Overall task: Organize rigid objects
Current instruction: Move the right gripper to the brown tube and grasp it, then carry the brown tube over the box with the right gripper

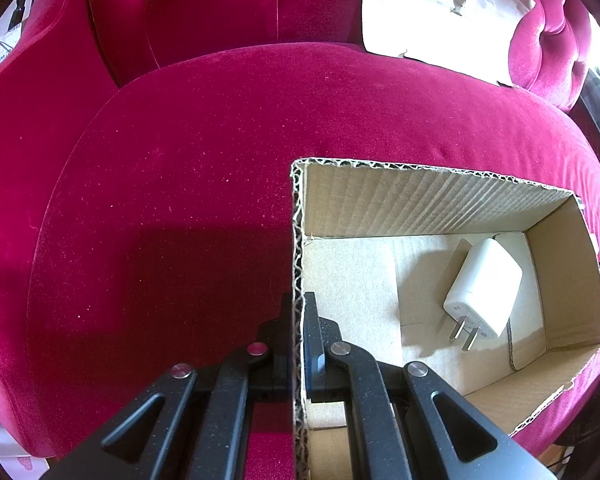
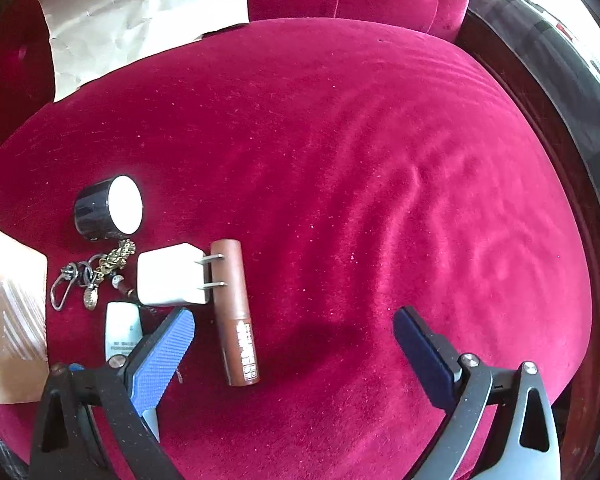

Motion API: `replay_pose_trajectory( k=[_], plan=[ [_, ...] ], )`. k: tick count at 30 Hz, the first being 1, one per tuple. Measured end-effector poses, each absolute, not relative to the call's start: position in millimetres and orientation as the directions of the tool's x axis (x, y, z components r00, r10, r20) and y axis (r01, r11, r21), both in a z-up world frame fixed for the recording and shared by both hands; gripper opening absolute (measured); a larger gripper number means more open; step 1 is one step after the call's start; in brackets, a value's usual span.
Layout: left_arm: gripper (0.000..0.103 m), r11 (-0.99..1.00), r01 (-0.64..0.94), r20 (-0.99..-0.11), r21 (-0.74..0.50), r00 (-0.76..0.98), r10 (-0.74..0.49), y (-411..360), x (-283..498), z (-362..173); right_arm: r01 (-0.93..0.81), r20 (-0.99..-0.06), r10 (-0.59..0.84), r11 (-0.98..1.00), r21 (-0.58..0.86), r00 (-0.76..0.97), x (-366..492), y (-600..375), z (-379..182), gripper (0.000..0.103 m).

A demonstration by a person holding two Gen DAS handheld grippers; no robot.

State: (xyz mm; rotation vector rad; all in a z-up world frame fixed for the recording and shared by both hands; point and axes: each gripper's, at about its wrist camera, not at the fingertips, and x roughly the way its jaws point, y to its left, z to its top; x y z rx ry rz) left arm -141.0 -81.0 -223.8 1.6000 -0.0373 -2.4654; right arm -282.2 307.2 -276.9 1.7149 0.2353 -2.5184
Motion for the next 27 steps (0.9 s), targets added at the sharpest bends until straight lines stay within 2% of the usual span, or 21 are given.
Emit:
replay_pose_trajectory(
  k=[9,12,13,14,15,16,27],
  plan=[
    [0.003,-0.979,0.159,-0.901,0.128,-0.393,-0.182,-80.1,-141.4,-224.9,0.178,-0.935,0.001,-0.982,-0.069,-0.355,-283.8,302.5,-278.9,0.079],
    [0.003,-0.979,0.159,-0.901,0.129,-0.393,-0.183,-79.7,-141.4,-225.1,0.198,-0.936,-0.020,-0.979,-0.054,-0.353,-283.4,299.1,-278.0,0.064],
    [0.003,-0.979,0.160,-0.901,0.129,-0.393,-0.183,-79.6,-141.4,-225.0,0.205,-0.935,-0.030,-0.978,-0.047,-0.354,-283.0,297.9,-277.3,0.050],
    [0.003,-0.979,0.160,-0.901,0.129,-0.393,-0.184,-79.6,-141.4,-225.0,0.212,-0.932,-0.032,-0.976,-0.048,-0.360,-282.6,297.0,-276.1,0.031],
    [0.003,-0.978,0.160,-0.901,0.130,-0.393,-0.184,-79.5,-141.5,-225.2,0.219,-0.930,-0.037,-0.974,-0.048,-0.366,-282.3,296.1,-274.9,0.021],
    [0.003,-0.978,0.160,-0.901,0.131,-0.393,-0.185,-79.5,-141.4,-225.3,0.222,-0.929,-0.035,-0.974,-0.052,-0.369,-282.5,295.3,-274.0,0.017],
    [0.003,-0.978,0.161,-0.900,0.133,-0.394,-0.188,-79.6,-141.8,-225.3,0.210,-0.927,-0.025,-0.976,-0.058,-0.373,-281.9,308.3,-266.1,0.017]
  ],
)
